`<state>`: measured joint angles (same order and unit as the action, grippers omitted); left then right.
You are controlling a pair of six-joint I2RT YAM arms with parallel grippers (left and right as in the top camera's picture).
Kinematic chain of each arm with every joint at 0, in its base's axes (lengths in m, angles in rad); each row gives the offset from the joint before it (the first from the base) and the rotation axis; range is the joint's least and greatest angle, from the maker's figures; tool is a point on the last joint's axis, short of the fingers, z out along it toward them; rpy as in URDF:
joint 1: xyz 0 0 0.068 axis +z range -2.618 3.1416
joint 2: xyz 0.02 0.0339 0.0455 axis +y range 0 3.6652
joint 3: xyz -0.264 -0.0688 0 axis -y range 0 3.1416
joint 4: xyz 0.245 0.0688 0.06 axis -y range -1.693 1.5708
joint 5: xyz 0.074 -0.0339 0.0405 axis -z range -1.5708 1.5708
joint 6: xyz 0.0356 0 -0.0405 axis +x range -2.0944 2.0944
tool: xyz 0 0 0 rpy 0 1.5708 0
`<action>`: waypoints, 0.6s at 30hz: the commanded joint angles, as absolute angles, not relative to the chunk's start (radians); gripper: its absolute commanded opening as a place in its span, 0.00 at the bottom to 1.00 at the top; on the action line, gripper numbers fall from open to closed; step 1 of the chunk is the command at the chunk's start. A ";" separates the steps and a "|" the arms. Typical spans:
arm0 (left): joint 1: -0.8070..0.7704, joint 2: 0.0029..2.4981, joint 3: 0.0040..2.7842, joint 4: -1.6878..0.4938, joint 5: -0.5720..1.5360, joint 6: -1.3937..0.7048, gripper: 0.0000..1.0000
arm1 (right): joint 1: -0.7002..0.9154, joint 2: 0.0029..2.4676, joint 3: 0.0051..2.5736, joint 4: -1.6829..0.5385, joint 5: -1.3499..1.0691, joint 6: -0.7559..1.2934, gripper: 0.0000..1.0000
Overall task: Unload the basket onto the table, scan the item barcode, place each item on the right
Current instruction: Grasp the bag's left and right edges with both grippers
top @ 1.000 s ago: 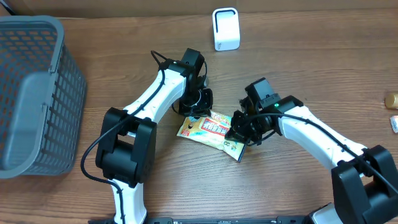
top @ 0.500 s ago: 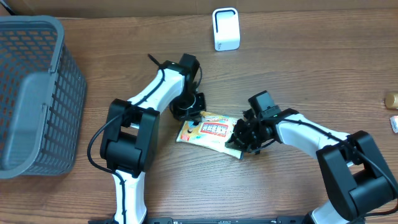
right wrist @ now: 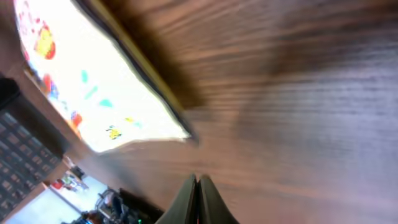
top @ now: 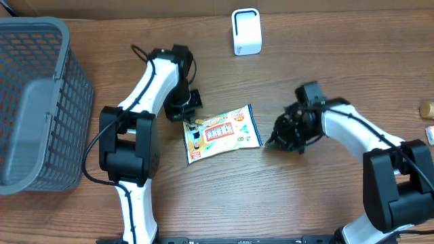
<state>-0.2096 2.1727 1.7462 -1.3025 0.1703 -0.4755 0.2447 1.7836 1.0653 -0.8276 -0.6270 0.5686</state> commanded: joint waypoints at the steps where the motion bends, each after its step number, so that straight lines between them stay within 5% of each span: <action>1: -0.226 2.177 1.886 -1.382 0.154 -0.440 0.04 | 0.250 1.782 1.238 -0.896 -0.595 0.433 0.04; 6: -0.236 2.177 1.917 -1.408 0.147 -0.439 0.04 | 0.276 1.782 1.314 -0.861 -0.595 0.418 0.05; 8: -0.236 2.177 1.900 -1.387 0.146 -0.439 0.04 | 0.284 1.787 1.313 -0.836 -0.573 0.419 0.22; 9: -0.236 2.177 1.888 -1.378 0.146 -0.439 0.05 | 0.287 1.791 1.313 -0.834 -0.560 0.419 0.41; 11: -0.236 2.179 1.866 -1.361 0.146 -0.442 0.22 | 0.292 1.798 1.310 -0.835 -0.538 0.419 0.75; 13: -0.236 2.179 1.845 -1.345 0.146 -0.442 0.40 | 0.297 1.804 1.301 -0.835 -0.511 0.419 0.95; 16: -0.230 2.179 1.816 -1.336 0.146 -0.441 0.64 | 0.297 1.813 1.288 -0.832 -0.462 0.440 1.00; 18: -0.220 2.179 1.809 -1.349 0.146 -0.442 0.69 | 0.297 1.815 1.278 -0.818 -0.456 0.445 1.00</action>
